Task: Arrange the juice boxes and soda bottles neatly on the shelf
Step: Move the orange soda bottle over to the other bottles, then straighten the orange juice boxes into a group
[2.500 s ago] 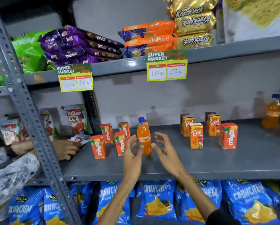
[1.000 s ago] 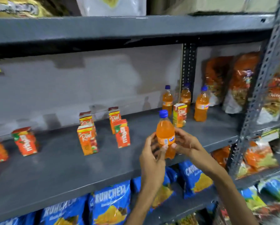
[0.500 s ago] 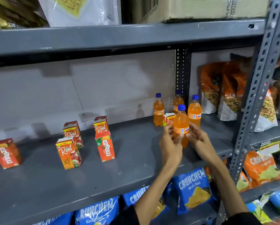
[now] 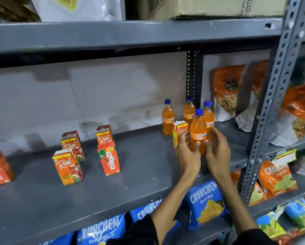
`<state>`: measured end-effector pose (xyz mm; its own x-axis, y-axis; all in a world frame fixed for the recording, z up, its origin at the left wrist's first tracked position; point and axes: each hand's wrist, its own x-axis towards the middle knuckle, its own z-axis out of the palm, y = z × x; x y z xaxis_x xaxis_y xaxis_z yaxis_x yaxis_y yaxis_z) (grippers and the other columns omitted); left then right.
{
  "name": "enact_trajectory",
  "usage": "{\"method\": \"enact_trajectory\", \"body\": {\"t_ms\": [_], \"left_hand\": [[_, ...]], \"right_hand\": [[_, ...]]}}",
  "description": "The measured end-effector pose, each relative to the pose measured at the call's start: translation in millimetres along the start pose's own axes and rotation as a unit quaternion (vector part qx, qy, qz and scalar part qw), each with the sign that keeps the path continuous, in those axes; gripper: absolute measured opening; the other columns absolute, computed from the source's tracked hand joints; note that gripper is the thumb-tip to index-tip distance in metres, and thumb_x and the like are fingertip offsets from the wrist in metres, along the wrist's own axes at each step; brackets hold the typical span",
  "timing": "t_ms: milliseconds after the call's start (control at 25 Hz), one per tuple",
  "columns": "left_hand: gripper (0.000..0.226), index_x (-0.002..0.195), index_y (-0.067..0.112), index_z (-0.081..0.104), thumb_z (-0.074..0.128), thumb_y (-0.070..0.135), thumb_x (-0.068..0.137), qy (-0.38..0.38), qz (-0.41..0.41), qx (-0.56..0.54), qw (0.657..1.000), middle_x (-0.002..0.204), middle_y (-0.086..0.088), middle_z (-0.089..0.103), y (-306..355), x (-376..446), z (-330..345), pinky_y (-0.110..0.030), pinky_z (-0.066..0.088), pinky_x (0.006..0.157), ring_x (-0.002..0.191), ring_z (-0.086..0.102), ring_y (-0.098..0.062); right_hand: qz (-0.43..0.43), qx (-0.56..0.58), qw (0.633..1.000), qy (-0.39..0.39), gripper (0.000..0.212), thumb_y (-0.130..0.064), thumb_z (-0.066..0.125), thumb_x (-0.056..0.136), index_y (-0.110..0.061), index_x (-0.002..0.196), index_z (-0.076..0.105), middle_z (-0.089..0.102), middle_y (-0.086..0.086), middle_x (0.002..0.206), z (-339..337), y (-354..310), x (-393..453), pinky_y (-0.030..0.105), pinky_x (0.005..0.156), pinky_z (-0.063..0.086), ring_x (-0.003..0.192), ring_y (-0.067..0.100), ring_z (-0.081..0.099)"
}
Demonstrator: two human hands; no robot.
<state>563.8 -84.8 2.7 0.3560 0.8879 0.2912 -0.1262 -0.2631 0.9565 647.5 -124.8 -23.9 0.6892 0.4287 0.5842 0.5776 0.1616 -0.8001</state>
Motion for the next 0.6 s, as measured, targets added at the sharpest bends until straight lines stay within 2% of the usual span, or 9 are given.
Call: {"method": "enact_trajectory", "body": {"t_ms": [80,120,200,280,360,480,600], "left_hand": [[0.046,0.134,0.026,0.056,0.07,0.012,0.092,-0.01,0.01,0.006,1.0,0.123,0.017,0.064,3,-8,-10,-0.019,0.05,0.099,0.113,0.06,0.002],[0.043,0.131,0.028,0.057,0.07,0.013,0.093,-0.01,0.02,0.013,1.0,0.117,0.021,0.064,5,-12,-18,-0.015,0.05,0.094,0.108,0.061,0.007],[0.035,0.122,0.028,0.063,0.07,0.012,0.092,0.006,0.043,0.025,0.999,0.108,0.024,0.067,6,-22,-42,-0.01,0.053,0.085,0.097,0.066,0.01],[0.028,0.113,0.025,0.067,0.069,0.008,0.091,0.042,0.066,0.025,0.997,0.102,0.018,0.073,6,-31,-76,-0.006,0.053,0.078,0.093,0.069,0.008],[0.024,0.107,0.021,0.069,0.069,0.004,0.091,0.09,0.085,0.024,0.992,0.097,0.013,0.075,9,-38,-114,-0.007,0.052,0.077,0.09,0.071,0.003],[0.019,0.102,0.018,0.069,0.07,0.004,0.09,0.172,0.102,0.018,0.98,0.09,0.008,0.073,17,-45,-170,-0.012,0.052,0.076,0.083,0.069,-0.001],[0.023,0.105,0.022,0.066,0.071,0.007,0.09,0.243,0.125,0.055,0.96,0.092,0.011,0.07,20,-51,-217,-0.012,0.051,0.076,0.083,0.067,0.002]], "right_hand": [[-0.047,-0.009,0.996,0.081,0.033,-0.012,0.056,0.096,-0.016,0.129,0.054,0.057,0.003,0.125,6,-10,-16,0.01,0.091,0.045,0.108,0.009,0.059],[-0.064,-0.001,0.993,0.096,0.028,-0.011,0.057,0.095,-0.016,0.123,0.057,0.059,0.002,0.118,9,-15,-23,0.007,0.086,0.044,0.103,0.009,0.06],[-0.087,0.026,0.993,0.079,0.021,-0.01,0.058,0.095,-0.019,0.114,0.059,0.062,-0.002,0.111,20,-29,-35,0.006,0.084,0.044,0.099,0.007,0.061],[-0.098,0.067,0.993,0.019,0.019,-0.009,0.059,0.095,-0.02,0.11,0.062,0.065,-0.006,0.108,38,-45,-44,0.01,0.085,0.047,0.1,0.005,0.063],[-0.091,0.125,0.986,-0.059,0.02,-0.008,0.061,0.094,-0.018,0.112,0.063,0.068,-0.006,0.108,61,-61,-50,0.016,0.087,0.051,0.102,0.008,0.067],[-0.039,0.227,0.957,-0.179,0.025,-0.01,0.062,0.094,-0.02,0.117,0.062,0.071,-0.003,0.111,101,-84,-64,0.022,0.092,0.053,0.108,0.012,0.068],[-0.026,0.23,0.934,-0.273,0.038,-0.014,0.064,0.091,-0.026,0.126,0.055,0.066,-0.006,0.12,138,-101,-78,0.025,0.093,0.052,0.113,0.006,0.064]]}}
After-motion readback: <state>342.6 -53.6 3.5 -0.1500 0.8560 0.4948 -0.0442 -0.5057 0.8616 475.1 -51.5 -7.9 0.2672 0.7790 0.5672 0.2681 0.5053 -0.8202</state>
